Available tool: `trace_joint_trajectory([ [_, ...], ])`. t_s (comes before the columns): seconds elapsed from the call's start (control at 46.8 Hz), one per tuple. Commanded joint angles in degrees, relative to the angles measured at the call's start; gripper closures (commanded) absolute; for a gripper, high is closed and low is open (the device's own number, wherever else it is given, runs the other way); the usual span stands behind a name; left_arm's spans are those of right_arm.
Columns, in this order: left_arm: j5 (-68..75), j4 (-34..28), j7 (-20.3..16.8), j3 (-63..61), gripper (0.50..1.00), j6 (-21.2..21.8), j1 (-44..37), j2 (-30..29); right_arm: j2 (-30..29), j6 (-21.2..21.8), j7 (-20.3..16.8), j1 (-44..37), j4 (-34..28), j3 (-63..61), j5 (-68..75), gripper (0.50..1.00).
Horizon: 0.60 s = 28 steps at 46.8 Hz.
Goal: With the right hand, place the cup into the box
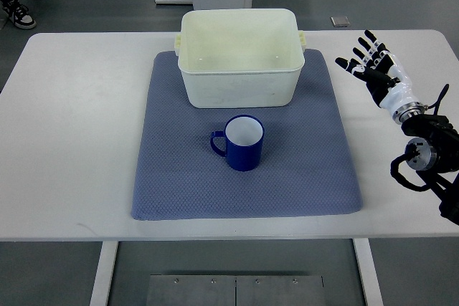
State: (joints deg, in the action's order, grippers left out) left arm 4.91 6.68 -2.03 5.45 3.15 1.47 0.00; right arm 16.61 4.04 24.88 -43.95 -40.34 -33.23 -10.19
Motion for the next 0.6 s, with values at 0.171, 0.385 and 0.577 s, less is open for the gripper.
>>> trace_joint_trajectory([
  [0.171, 0.0, 0.0, 0.0, 0.0, 0.5, 0.0, -0.1, 0.0, 0.0, 0.0, 0.0, 0.1, 0.0, -0.2, 0.0, 0.5],
  [0.385, -0.1, 0.0, 0.0, 0.0, 0.5, 0.0, -0.1, 0.0, 0.0, 0.0, 0.0, -0.2, -0.1, -0.2, 0.0, 0.5],
  [0.577, 0.0, 0.0, 0.0, 0.0, 0.5, 0.0, 0.0, 0.0, 1.0, 0.0, 0.0, -0.7, -0.2, -0.3, 0.0, 0.5],
])
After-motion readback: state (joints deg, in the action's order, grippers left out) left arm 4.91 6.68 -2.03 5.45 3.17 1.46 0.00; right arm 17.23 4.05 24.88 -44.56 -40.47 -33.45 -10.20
